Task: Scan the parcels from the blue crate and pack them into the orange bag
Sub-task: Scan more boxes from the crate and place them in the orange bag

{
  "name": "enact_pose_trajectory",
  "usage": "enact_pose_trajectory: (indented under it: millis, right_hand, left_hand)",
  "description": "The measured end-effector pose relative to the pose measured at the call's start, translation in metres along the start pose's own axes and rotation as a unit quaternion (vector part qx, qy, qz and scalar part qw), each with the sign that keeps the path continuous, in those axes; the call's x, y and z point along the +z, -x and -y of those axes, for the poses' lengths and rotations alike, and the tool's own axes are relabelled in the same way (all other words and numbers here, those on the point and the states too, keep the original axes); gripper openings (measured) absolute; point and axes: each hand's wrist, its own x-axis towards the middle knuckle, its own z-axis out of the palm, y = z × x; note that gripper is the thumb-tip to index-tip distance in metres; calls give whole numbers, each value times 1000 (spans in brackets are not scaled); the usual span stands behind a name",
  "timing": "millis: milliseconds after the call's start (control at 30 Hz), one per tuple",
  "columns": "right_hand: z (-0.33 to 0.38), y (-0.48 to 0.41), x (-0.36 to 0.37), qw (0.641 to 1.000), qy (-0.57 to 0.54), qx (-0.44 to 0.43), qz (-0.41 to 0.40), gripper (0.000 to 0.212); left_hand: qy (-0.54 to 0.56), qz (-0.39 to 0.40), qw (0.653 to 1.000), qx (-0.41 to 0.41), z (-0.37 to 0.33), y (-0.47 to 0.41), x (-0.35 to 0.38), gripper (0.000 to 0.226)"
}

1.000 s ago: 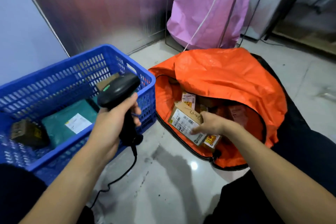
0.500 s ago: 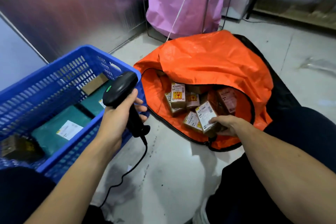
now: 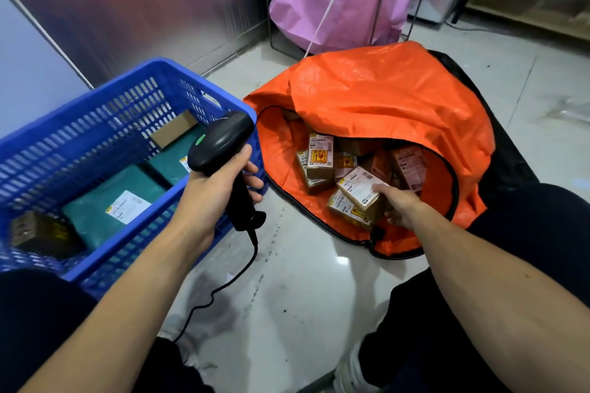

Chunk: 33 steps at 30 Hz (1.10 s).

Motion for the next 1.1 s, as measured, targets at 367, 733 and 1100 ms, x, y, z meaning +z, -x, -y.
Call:
enact_pose_trajectory:
  millis: [367, 733, 1100]
  right_hand:
    - [11, -12, 25, 998, -22, -42, -32, 36]
    - [18, -13, 44, 997, -18, -52, -50, 37]
    - [-9, 2, 73, 832, 476, -282, -27, 101]
  left_hand:
    - [-4, 26, 1000, -4, 5, 2, 10, 30]
    - [-8, 7, 1000, -12, 6, -4, 0, 33]
    - [31, -24, 999, -3, 0, -11, -22, 32]
